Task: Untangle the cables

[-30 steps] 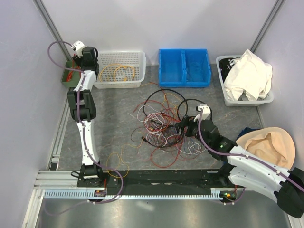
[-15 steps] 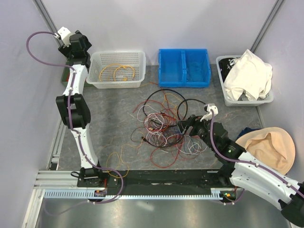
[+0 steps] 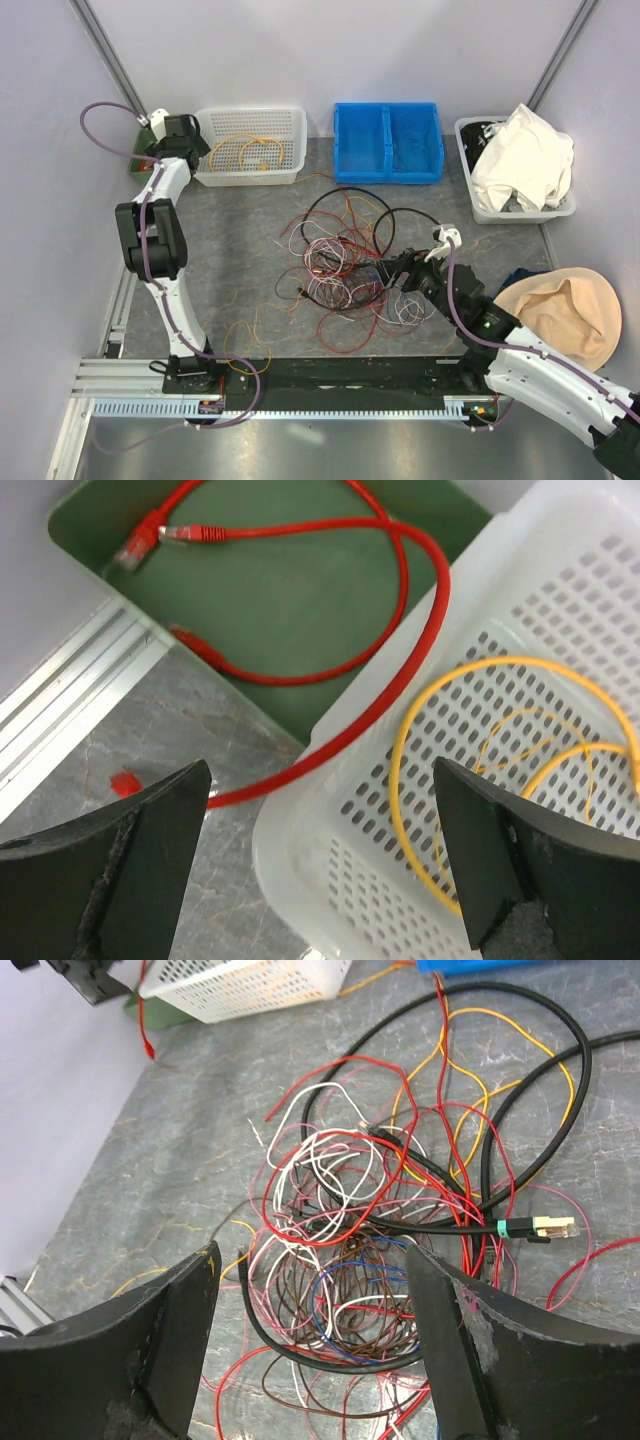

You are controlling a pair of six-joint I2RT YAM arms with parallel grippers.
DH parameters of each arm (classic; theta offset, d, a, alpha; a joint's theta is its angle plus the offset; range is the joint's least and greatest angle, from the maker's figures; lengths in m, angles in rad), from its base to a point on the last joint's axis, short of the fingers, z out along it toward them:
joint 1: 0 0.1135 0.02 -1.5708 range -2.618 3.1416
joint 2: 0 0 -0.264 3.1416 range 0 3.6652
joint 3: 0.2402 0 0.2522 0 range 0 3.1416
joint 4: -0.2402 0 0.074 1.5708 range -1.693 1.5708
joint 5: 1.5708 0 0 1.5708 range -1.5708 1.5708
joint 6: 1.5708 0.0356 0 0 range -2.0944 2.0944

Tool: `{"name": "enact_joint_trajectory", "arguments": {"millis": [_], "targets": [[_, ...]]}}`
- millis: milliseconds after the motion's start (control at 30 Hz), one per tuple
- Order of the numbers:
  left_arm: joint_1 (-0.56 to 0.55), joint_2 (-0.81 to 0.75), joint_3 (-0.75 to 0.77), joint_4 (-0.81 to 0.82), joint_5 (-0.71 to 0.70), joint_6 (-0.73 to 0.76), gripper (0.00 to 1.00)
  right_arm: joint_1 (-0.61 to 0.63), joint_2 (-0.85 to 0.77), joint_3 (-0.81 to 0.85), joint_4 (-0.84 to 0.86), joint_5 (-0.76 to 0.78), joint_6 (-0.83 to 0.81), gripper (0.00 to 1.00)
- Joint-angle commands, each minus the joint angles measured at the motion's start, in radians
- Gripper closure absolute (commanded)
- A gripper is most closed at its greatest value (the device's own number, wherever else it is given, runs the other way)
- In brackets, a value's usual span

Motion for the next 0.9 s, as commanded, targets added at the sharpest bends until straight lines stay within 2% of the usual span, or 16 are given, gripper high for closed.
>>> {"name": "enact_joint_trajectory", "arguments": {"millis": [0,267,567,667,867], "targets": [[-0.001,-0.128,-0.039,0.018,0.034,0.02,0.0,-0.002,-0.065,-0.015,0.001,-0.005,0.006,0.18],[0.019,-0.125,-0.041,0.038,0.029,0.053,0.03,-0.002,-0.101,-0.027,-0.016,0.002,0.004,0.18],[0.033,-0.021,0.053,0.075,0.109,0.063,0.21,-0.002,-0.04,-0.022,0.01,0.022,0.0,0.17],[0.037,0.01,0.07,0.084,0.132,0.053,0.35,-0.002,0.0,-0.019,0.031,0.015,0.003,0.17],[0.046,0.05,0.091,0.081,0.155,0.056,0.37,-0.003,0.053,-0.018,0.063,0.009,0.004,0.17]]}}
